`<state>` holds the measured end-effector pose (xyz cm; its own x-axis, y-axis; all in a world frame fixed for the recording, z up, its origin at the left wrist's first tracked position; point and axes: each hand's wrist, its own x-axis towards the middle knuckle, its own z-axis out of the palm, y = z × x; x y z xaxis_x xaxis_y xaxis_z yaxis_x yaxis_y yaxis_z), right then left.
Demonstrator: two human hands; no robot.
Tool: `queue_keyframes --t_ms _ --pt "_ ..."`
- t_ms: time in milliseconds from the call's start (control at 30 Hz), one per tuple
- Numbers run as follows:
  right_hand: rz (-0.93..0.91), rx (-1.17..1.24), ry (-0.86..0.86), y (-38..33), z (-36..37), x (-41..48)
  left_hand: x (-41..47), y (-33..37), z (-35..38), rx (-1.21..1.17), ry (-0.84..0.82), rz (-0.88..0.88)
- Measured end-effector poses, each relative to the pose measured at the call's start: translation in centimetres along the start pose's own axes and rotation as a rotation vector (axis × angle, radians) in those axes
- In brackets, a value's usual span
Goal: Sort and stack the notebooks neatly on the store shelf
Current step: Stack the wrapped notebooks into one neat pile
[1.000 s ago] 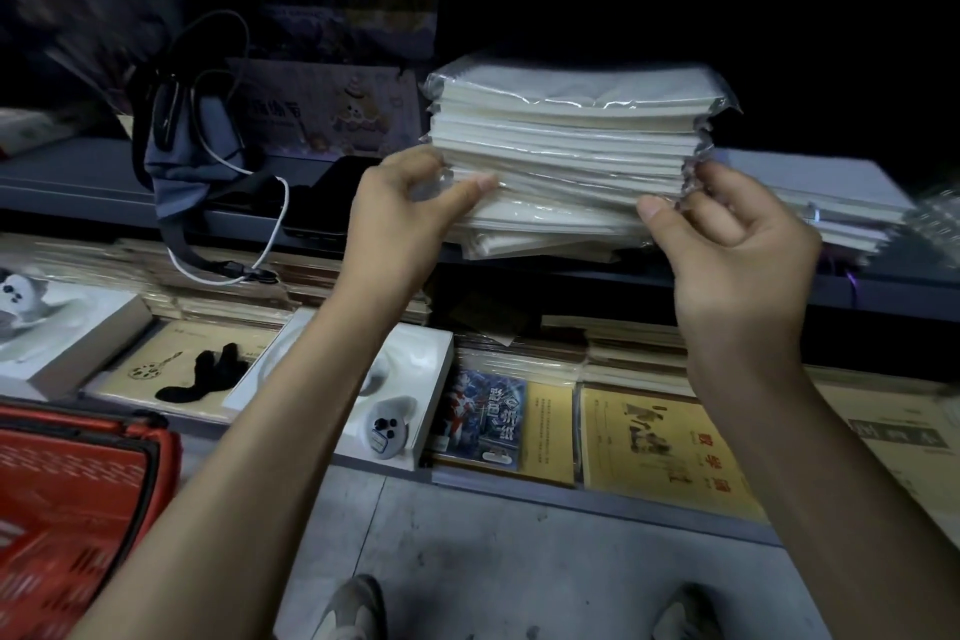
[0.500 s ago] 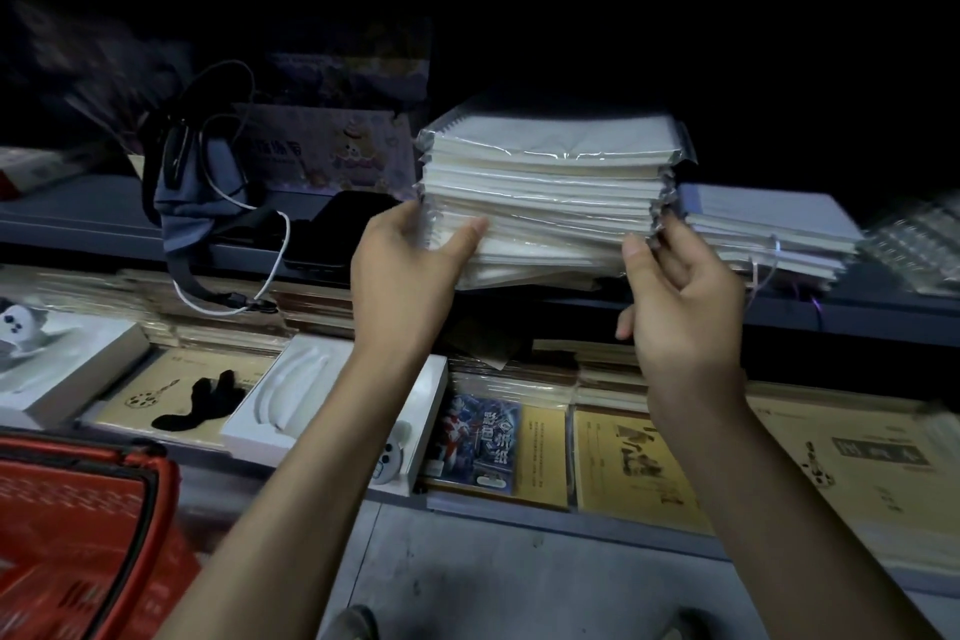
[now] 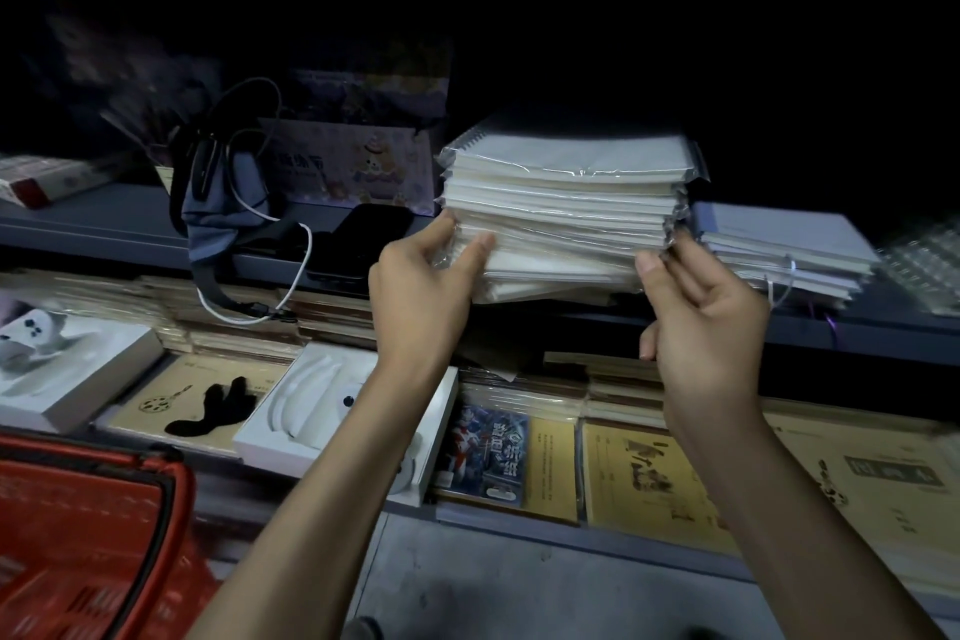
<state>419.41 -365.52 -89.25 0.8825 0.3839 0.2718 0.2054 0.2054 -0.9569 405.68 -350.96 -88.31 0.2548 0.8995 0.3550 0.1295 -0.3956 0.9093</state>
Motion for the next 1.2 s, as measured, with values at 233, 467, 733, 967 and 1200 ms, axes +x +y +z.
queue_keyframes --t_ms 233,467,733,967,1200 --pt "0.025 0.007 0.046 -0.4 0.4 0.0 0.5 0.3 0.1 -0.032 0.020 -0.070" --pt "-0.040 -0.056 0.031 -0.6 0.9 -0.6 1.5 0.4 -0.5 -0.046 -0.029 -0.072" --pt "0.007 0.022 -0.040 -1.7 0.9 0.1 1.4 1.1 -1.1 -0.052 -0.129 -0.060" --pt "0.013 0.068 -0.049 -2.5 1.1 0.0 0.7 1.6 -1.6 -0.062 -0.212 -0.073" --pt "0.071 0.111 0.018 -3.0 0.4 -0.5 -0.2 1.3 -1.7 -0.019 -0.276 -0.029"
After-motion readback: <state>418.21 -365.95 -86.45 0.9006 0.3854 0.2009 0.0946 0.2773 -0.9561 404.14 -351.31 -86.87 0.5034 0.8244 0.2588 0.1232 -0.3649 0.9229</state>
